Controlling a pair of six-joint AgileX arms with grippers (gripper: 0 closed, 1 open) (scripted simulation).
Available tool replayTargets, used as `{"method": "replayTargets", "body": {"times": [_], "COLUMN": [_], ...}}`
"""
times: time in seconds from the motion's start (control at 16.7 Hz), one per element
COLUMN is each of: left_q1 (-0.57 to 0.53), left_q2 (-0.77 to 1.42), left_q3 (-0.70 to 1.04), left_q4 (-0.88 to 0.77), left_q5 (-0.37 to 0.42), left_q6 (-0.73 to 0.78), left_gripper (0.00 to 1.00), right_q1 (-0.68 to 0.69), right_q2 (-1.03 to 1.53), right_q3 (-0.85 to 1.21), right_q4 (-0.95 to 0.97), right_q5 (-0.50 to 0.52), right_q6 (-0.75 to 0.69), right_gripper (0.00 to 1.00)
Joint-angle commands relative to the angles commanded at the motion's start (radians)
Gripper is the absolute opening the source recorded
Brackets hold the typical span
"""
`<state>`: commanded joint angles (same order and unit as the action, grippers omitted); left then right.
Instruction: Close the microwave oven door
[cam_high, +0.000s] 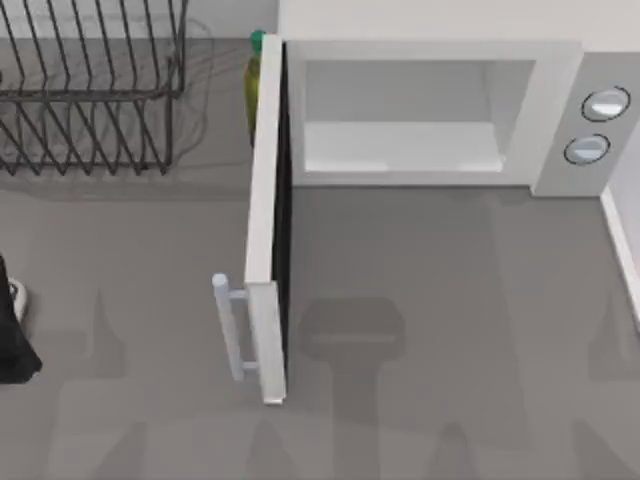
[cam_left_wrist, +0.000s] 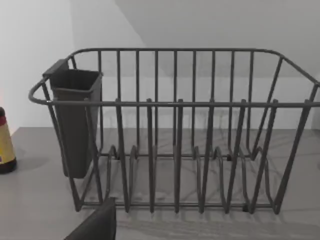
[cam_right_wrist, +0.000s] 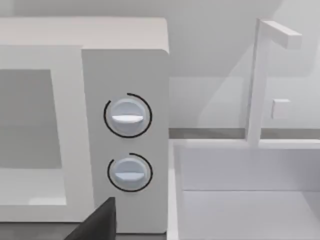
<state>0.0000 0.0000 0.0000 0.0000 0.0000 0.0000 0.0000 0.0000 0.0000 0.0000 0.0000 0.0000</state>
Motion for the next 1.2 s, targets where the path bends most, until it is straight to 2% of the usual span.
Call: {"method": "replayTargets", "body": {"times": [0.06,0.84,1.2], "left_q1": [0.000,0.000,0.000], "left_q2": [0.000,0.000,0.000], "left_q3": [0.000,0.000,0.000], "left_q4": [0.000,0.000,0.000], "left_q5": [0.000,0.000,0.000], "left_q6": [0.000,0.000,0.000], "left_gripper": [1.00,0.02,0.00], "right_q1": [0.000,0.000,0.000], "right_q2": [0.000,0.000,0.000], "right_q3": [0.000,0.000,0.000], "right_q4": [0.000,0.000,0.000], "right_q5": [0.000,0.000,0.000], "right_q6": [0.000,0.000,0.000], "right_gripper": [1.00,1.00,1.00]}}
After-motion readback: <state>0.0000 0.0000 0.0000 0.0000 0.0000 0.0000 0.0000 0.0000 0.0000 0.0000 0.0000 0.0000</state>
